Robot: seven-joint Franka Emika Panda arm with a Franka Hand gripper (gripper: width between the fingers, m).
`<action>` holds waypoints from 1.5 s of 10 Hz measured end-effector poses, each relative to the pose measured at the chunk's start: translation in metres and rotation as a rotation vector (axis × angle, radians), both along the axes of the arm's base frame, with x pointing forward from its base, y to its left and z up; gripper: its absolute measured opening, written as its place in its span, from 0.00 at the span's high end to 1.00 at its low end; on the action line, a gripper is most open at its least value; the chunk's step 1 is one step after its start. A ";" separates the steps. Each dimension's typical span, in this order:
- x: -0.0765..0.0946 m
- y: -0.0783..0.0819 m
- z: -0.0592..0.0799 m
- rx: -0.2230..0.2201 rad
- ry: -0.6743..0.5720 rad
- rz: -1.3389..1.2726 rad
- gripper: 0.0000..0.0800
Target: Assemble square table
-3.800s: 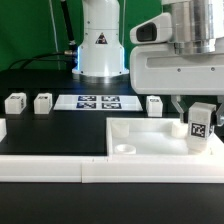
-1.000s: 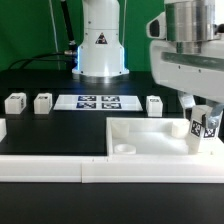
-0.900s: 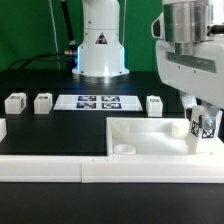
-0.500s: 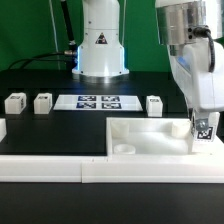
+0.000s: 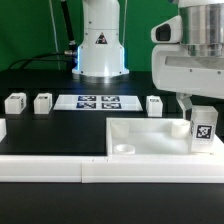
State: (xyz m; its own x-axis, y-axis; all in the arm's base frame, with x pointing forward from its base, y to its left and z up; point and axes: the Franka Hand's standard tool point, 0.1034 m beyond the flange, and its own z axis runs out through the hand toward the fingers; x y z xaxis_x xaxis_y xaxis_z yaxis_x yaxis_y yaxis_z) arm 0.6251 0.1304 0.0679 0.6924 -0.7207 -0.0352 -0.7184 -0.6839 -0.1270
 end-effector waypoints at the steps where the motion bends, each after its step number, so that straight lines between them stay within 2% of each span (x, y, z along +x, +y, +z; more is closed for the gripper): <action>1: -0.001 -0.003 0.000 -0.017 -0.010 0.169 0.19; 4: 0.005 -0.019 0.003 -0.071 -0.016 0.743 0.19; 6: 0.004 -0.018 0.002 -0.071 -0.015 0.733 0.19; 7: 0.004 -0.019 0.001 -0.071 -0.015 0.732 0.34; 8: 0.004 -0.018 0.001 -0.068 -0.011 0.685 0.34; 9: 0.004 -0.018 0.001 -0.064 -0.001 0.591 0.57; 10: 0.004 -0.018 0.001 -0.061 0.005 0.523 0.64; 12: 0.004 -0.016 0.002 -0.054 0.027 0.335 0.64; 15: 0.004 -0.015 0.002 -0.035 0.079 -0.114 0.64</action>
Offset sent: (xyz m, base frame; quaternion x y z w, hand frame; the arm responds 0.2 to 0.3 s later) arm 0.0200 -0.0067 0.0015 -0.0129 -0.0501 -0.4596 0.8866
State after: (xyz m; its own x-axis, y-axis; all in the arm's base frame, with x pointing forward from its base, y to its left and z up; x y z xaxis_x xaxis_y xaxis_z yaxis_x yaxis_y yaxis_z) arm 0.6288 0.1150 0.0698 0.6022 -0.7961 -0.0601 -0.7983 -0.6005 -0.0446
